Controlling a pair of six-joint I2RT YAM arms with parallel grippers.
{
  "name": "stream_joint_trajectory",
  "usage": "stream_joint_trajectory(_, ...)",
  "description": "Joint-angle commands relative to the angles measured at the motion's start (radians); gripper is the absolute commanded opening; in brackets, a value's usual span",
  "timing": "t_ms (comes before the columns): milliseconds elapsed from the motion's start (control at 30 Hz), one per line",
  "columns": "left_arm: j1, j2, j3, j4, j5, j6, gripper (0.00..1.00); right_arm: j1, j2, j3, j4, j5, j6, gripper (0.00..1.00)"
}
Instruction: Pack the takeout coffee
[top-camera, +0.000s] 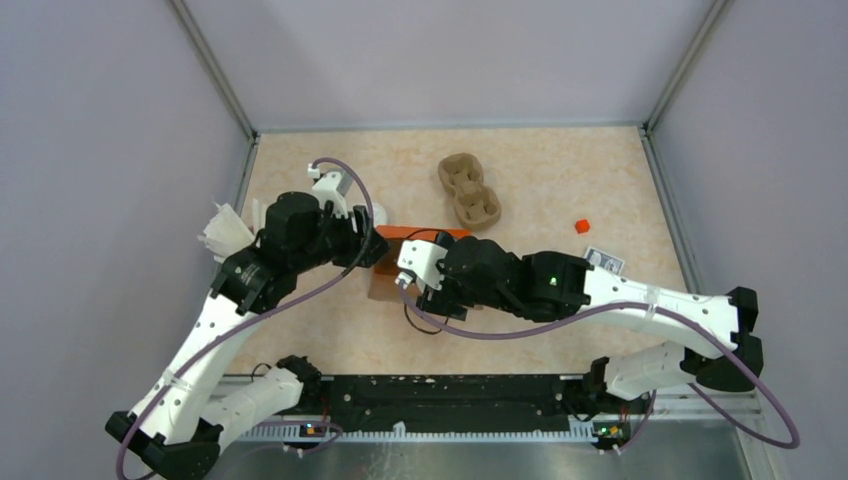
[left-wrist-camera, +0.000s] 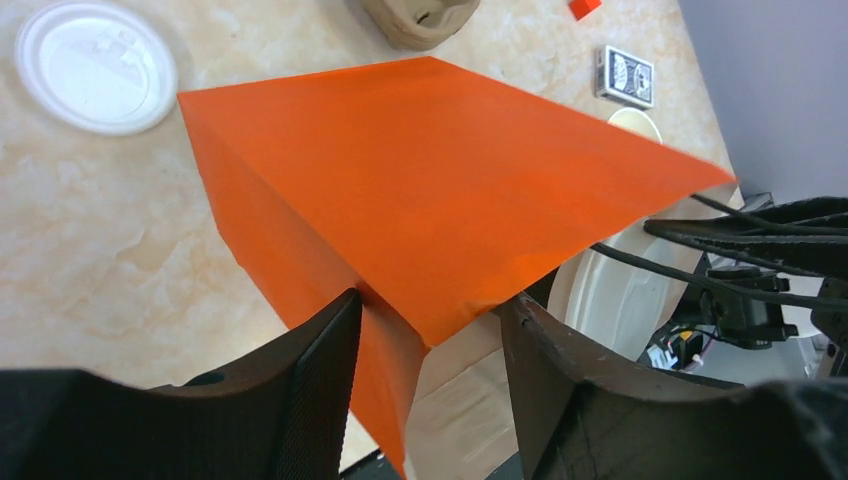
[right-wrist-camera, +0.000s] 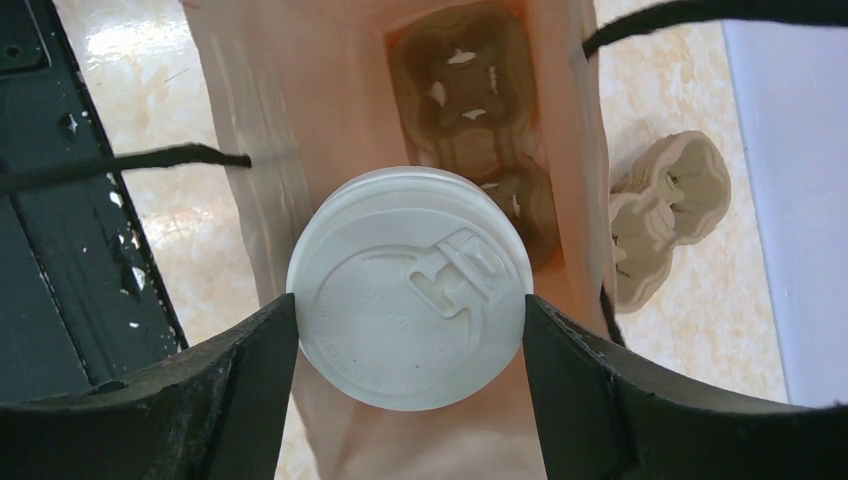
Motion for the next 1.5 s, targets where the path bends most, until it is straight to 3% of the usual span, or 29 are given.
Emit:
stream_joint_trajectory(0, 0.002, 0.009, 0.053, -0.080, -0.028, 0.020, 0.60, 0.015, -0.012, -0.008, 0.059, 0.053, 0.003, 0.63)
stream_joint_trajectory(267, 0.003, 0.042, 0.192, -0.253, -0.059, 0.048, 0.85, 0.015, -0.002, -0.013, 0.074, 0.063, -0.057, 0.63)
stream_joint_trajectory(400, 0.002, 0.053, 0.264, -0.388, -0.070, 0.011, 0.87, 0.015, 0.007, -0.018, 0.066, 0.049, -0.066, 0.63)
stream_joint_trajectory(567, 0.002, 0.002, 0.239, -0.457, -0.091, -0.047, 0.82, 0.015, 0.006, -0.030, 0.080, 0.049, -0.074, 0.63)
stream_joint_trajectory(867, 0.002, -0.112, 0.090, -0.360, -0.042, -0.092, 0.77, 0.015, 0.041, -0.022, 0.119, 0.071, -0.033, 0.63)
stream_joint_trajectory(1067, 0.002, -0.094, 0.000, -0.257, -0.060, -0.092, 0.59, 0.015, 0.024, -0.041, 0.126, 0.085, -0.013, 0.63)
stream_joint_trajectory(1300, 0.002, -0.019, 0.026, -0.181, -0.111, -0.044, 0.61, 0.016, -0.006, -0.074, 0.117, 0.098, -0.002, 0.62)
stream_joint_trajectory(1467, 0.002, -0.002, -0.002, -0.201, -0.129, -0.044, 0.49, 0.015, -0.015, -0.080, 0.117, 0.112, 0.024, 0.62)
